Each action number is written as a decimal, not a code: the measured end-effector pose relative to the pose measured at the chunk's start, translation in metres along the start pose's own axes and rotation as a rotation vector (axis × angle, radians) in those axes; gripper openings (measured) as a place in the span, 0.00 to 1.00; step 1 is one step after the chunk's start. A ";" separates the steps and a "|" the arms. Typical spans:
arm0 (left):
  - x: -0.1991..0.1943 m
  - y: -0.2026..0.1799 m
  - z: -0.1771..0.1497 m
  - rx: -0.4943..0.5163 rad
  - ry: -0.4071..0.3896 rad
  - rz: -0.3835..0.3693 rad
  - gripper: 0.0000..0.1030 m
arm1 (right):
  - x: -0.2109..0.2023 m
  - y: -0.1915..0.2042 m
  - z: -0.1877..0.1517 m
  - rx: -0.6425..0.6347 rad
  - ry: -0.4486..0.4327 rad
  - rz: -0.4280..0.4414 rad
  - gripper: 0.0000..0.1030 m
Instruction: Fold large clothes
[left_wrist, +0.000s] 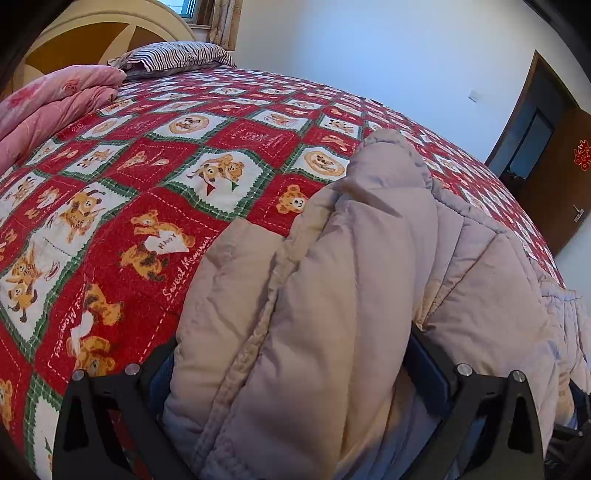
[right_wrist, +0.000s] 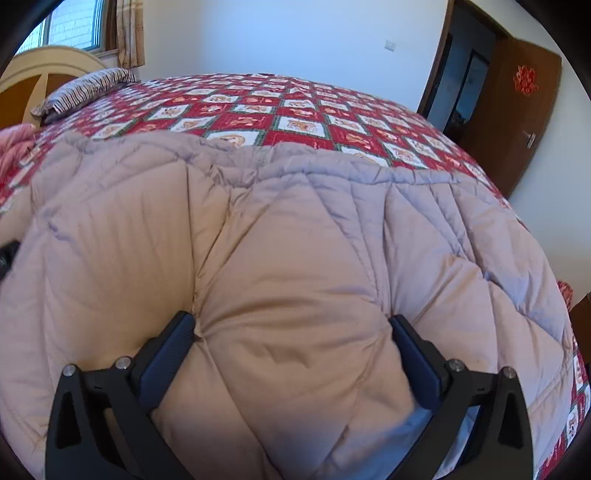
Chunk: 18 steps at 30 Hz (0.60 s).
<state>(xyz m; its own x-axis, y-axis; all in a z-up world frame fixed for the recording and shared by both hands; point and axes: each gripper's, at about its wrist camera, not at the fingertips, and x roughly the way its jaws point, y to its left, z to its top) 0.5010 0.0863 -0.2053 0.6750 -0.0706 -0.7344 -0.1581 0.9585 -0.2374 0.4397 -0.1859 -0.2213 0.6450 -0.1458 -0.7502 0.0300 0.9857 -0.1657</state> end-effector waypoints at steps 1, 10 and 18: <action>0.000 0.000 0.000 0.000 0.001 0.001 0.99 | 0.002 0.002 -0.001 -0.009 -0.010 -0.008 1.00; -0.058 0.028 -0.043 -0.091 0.019 -0.007 0.99 | -0.028 -0.006 -0.014 0.007 -0.013 0.028 1.00; -0.074 0.023 -0.074 -0.058 0.006 -0.032 0.99 | -0.062 0.004 -0.067 -0.008 -0.082 0.001 1.00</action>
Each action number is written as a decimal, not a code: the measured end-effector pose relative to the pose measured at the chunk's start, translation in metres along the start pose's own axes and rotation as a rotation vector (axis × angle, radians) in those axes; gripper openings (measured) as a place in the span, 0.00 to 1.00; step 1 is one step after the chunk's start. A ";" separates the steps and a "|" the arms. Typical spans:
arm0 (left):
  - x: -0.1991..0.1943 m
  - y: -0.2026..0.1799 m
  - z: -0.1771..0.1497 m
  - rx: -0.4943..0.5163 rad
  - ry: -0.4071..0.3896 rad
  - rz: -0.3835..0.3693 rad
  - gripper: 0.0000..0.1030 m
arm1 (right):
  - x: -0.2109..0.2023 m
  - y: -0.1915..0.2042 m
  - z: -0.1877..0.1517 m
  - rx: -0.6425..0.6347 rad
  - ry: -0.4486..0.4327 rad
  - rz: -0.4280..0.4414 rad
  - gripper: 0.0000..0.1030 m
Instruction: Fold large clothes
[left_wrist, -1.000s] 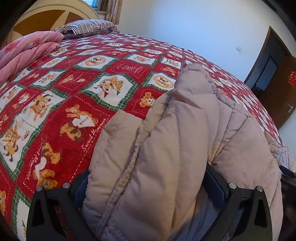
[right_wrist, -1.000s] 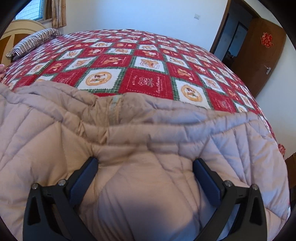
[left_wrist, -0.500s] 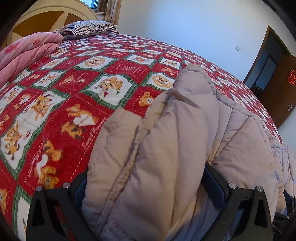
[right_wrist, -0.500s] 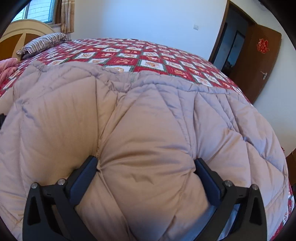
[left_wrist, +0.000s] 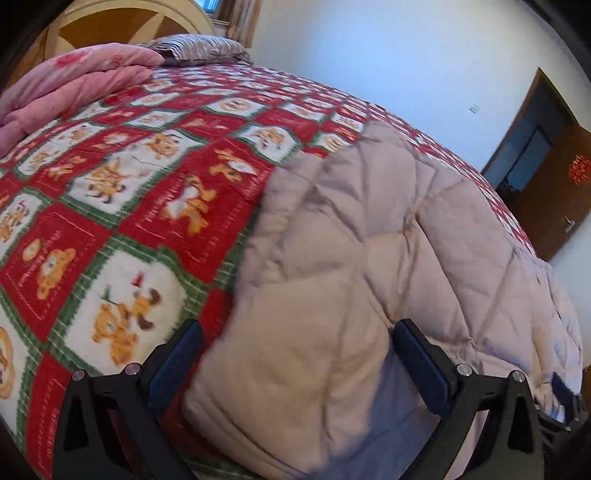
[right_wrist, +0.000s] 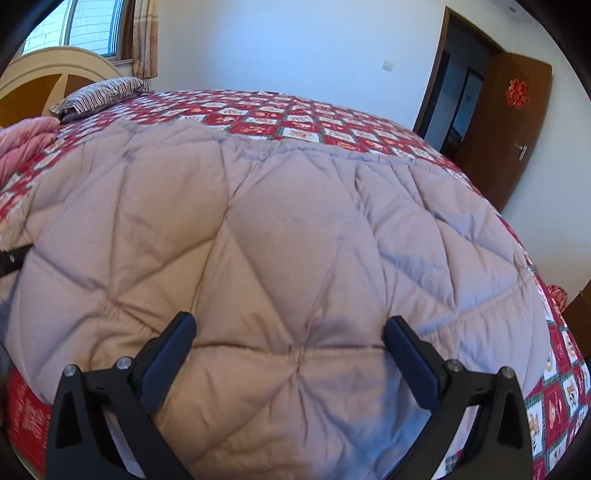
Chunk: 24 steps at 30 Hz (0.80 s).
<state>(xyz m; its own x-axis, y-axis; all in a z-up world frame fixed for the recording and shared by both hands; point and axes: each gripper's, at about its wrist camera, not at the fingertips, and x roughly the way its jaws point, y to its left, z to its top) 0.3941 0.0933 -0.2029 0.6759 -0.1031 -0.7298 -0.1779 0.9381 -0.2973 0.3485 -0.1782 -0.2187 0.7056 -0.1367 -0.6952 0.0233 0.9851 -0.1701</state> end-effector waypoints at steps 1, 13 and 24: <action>0.000 -0.002 0.000 0.005 -0.001 -0.003 0.99 | 0.003 0.000 -0.001 0.004 0.002 -0.002 1.00; -0.016 -0.023 -0.008 0.040 -0.009 -0.054 0.59 | 0.017 0.001 0.002 -0.011 0.021 -0.009 1.00; -0.050 -0.018 -0.006 0.049 -0.075 -0.161 0.18 | 0.013 0.004 -0.002 -0.019 0.028 -0.011 1.00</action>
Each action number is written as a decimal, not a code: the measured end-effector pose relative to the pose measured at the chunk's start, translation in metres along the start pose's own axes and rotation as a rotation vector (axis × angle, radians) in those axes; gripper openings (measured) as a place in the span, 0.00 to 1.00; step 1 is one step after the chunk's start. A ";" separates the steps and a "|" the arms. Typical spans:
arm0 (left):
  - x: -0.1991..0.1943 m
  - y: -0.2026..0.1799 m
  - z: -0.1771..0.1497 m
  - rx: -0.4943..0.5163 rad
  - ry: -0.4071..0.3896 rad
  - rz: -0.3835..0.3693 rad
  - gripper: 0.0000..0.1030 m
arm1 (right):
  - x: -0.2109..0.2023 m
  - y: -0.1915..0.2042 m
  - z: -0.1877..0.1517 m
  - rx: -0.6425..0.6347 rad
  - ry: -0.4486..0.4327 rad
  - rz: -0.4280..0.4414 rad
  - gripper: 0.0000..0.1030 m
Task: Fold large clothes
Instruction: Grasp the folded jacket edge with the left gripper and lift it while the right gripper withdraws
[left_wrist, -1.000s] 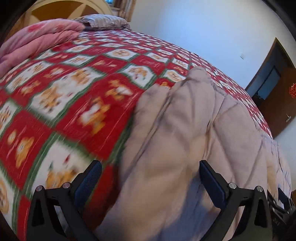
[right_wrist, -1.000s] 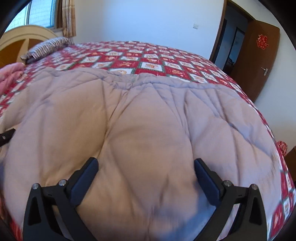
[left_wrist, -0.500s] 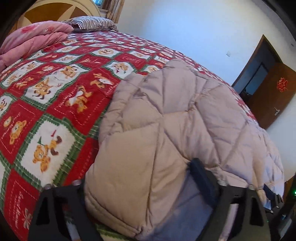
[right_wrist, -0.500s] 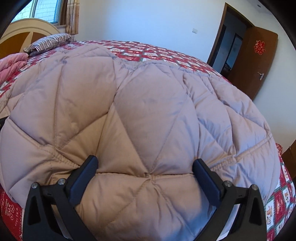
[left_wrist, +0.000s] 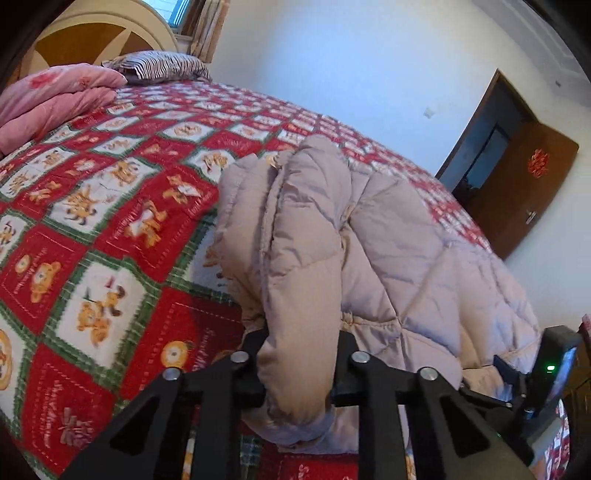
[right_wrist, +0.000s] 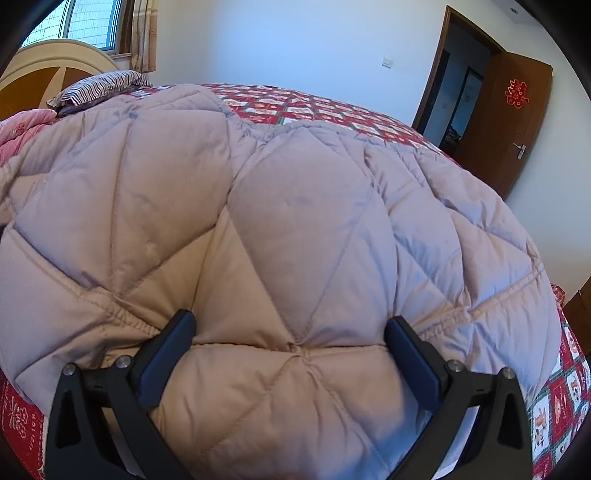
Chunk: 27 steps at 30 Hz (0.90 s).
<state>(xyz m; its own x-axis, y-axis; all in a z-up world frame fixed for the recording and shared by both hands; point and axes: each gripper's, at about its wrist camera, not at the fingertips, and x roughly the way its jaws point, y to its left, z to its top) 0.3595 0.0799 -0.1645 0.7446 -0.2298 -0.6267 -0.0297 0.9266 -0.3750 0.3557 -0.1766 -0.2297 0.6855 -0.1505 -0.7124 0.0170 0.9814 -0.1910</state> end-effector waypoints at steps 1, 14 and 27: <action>-0.004 0.003 0.000 -0.008 -0.013 -0.009 0.18 | 0.000 0.001 0.000 -0.004 0.000 -0.005 1.00; -0.054 0.066 -0.013 -0.099 -0.044 -0.117 0.15 | -0.022 0.035 -0.012 -0.056 0.005 -0.077 1.00; -0.148 0.056 0.028 0.058 -0.234 -0.048 0.14 | -0.111 0.035 -0.021 -0.005 -0.131 0.237 1.00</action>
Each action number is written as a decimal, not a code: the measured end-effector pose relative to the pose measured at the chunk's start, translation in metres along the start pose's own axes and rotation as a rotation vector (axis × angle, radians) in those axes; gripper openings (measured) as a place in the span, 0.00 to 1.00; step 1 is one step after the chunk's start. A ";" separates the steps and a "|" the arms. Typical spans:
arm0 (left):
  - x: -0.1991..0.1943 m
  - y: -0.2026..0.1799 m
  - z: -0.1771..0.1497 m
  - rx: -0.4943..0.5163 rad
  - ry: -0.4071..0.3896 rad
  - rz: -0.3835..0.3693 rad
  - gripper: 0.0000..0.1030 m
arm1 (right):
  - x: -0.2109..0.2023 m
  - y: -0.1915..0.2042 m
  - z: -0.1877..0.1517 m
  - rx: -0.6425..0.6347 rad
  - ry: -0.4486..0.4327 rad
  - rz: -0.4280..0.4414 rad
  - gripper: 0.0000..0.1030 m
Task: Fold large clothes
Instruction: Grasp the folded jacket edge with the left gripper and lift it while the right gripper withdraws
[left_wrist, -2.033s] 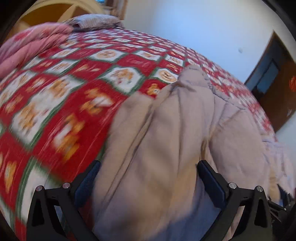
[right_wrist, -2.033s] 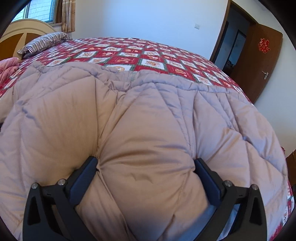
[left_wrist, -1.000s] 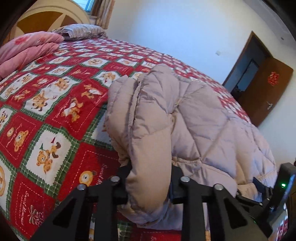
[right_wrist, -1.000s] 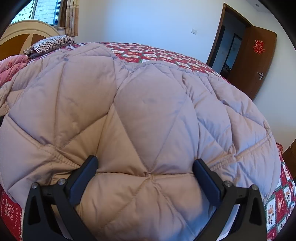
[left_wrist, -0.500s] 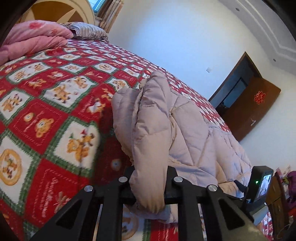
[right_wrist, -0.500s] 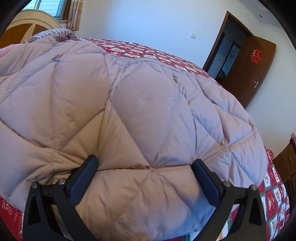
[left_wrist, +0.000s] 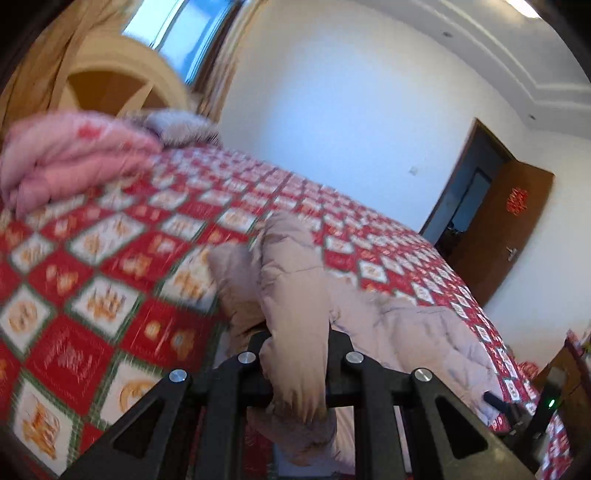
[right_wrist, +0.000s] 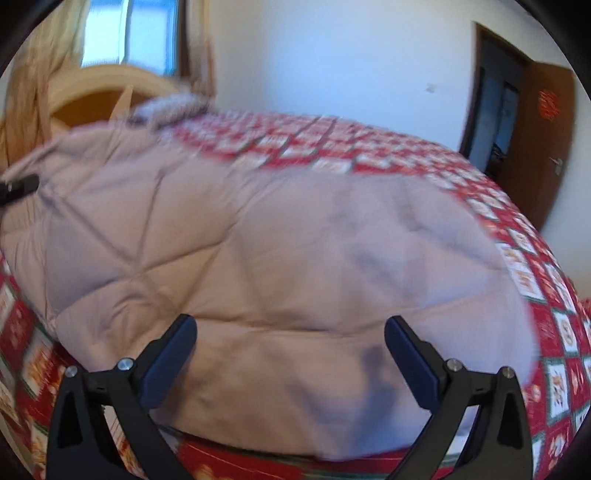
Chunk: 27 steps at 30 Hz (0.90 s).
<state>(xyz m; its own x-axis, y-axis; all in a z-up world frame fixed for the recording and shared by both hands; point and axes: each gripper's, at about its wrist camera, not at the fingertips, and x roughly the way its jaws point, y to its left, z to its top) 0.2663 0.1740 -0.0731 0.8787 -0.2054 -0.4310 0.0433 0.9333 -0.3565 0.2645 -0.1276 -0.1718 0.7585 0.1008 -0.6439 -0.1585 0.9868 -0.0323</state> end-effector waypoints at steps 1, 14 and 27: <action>-0.001 -0.010 0.002 0.018 -0.009 -0.005 0.14 | -0.006 -0.017 0.003 0.034 -0.019 -0.010 1.00; 0.052 -0.262 -0.021 0.396 0.017 -0.244 0.14 | -0.012 -0.229 -0.008 0.366 0.017 -0.315 1.00; 0.132 -0.378 -0.184 0.846 0.252 -0.272 0.14 | -0.020 -0.303 -0.058 0.504 0.078 -0.341 1.00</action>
<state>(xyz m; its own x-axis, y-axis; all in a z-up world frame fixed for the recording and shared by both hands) 0.2788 -0.2600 -0.1480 0.6624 -0.4142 -0.6242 0.6531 0.7274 0.2104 0.2610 -0.4359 -0.1936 0.6621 -0.2218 -0.7159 0.4181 0.9020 0.1072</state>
